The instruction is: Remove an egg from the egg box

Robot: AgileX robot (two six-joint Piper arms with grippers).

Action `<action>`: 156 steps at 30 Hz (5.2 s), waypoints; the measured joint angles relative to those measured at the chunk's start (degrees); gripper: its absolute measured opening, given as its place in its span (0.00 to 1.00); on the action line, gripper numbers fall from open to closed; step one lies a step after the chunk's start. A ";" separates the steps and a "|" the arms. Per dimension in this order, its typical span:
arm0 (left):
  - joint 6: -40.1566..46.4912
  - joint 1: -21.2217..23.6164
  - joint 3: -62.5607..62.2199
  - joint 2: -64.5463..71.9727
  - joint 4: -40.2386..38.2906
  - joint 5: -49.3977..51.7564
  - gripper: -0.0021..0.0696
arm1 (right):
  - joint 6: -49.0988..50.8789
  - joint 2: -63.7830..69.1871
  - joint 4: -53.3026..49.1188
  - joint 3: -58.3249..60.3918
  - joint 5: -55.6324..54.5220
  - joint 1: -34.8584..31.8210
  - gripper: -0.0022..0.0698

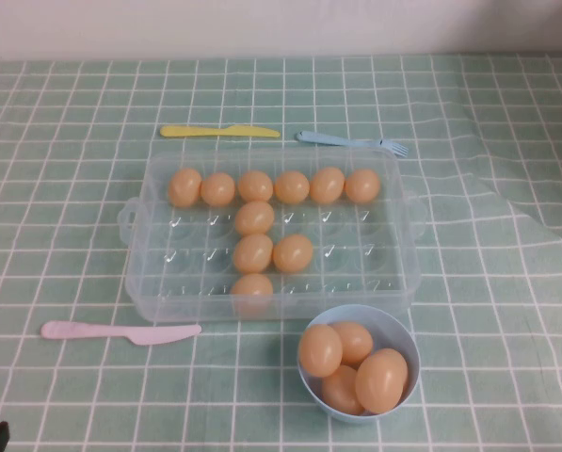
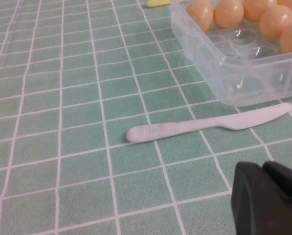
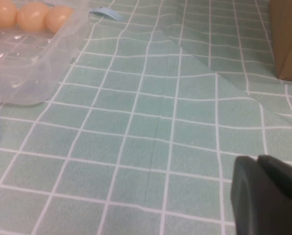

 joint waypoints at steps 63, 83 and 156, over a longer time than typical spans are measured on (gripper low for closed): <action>0.00 0.00 0.00 0.00 0.00 0.00 0.02 | 0.00 0.00 33.81 0.00 -14.53 0.00 0.01; 0.00 0.00 0.00 0.00 0.00 0.00 0.02 | -2.68 41.65 23.77 -33.89 26.63 0.00 0.01; 0.00 0.00 0.00 0.00 0.00 0.00 0.02 | -50.51 122.76 8.62 -101.78 26.56 27.25 0.67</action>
